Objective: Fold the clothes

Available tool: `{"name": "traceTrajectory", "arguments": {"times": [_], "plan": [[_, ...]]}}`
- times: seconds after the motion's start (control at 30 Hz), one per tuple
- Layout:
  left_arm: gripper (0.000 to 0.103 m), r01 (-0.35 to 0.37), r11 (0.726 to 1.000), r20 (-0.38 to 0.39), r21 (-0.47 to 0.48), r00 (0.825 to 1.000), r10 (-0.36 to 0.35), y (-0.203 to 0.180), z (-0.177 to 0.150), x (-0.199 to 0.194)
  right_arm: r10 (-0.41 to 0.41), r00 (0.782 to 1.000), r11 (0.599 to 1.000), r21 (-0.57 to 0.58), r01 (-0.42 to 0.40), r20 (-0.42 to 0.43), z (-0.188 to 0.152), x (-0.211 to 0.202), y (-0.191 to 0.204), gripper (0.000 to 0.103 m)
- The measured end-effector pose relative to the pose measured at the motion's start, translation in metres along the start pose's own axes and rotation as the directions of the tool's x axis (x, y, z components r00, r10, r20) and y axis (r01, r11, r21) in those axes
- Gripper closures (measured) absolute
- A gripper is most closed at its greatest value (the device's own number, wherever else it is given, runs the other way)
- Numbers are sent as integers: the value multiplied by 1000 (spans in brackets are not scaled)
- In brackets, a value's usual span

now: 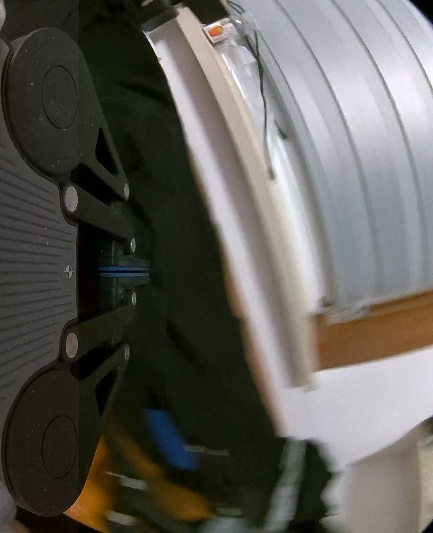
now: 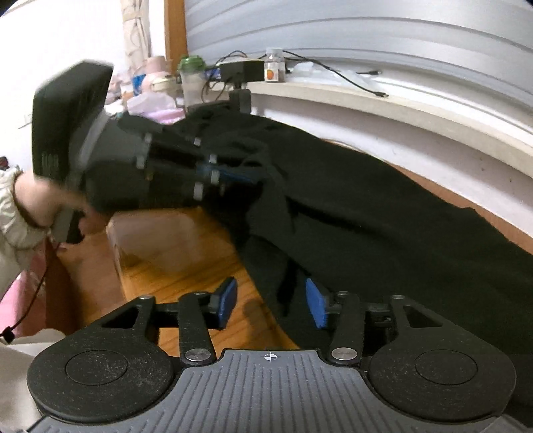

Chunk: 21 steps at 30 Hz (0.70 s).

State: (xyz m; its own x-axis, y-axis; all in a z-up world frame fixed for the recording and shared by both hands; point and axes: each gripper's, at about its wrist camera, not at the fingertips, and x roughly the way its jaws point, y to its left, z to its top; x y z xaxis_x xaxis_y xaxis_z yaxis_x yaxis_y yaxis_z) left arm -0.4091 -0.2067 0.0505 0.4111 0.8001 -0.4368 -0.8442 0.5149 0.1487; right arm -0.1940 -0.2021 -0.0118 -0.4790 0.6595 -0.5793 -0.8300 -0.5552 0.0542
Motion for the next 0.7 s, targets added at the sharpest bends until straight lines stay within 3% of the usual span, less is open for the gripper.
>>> {"name": "traceTrajectory", "arguments": {"times": [0.07,0.27,0.53,0.6,0.63,0.67,0.7], "plan": [[102,13,999,40,-42,999,-11,14,15,-10,10,1000,1000,11,-10,5,2,3,-1,55],[102,23,999,74,-38,997,-21,26,42,-21,44,999,999,18,-44,28,18,20,1,55],[102,111,986,14,-122,994,-110,47,43,-6,100,992,994,44,-103,76,45,60,1,54],[101,118,983,7,-140,993,-118,53,40,-6,147,985,987,59,-153,87,49,66,2,69],[101,120,982,5,-148,993,-121,55,38,-6,167,982,984,52,-172,87,49,64,7,92],[101,119,981,4,-152,993,-120,58,36,-7,185,979,981,44,-190,86,49,61,12,99],[101,111,981,7,-157,994,-111,61,34,-11,204,975,978,35,-208,85,48,59,17,99]]}}
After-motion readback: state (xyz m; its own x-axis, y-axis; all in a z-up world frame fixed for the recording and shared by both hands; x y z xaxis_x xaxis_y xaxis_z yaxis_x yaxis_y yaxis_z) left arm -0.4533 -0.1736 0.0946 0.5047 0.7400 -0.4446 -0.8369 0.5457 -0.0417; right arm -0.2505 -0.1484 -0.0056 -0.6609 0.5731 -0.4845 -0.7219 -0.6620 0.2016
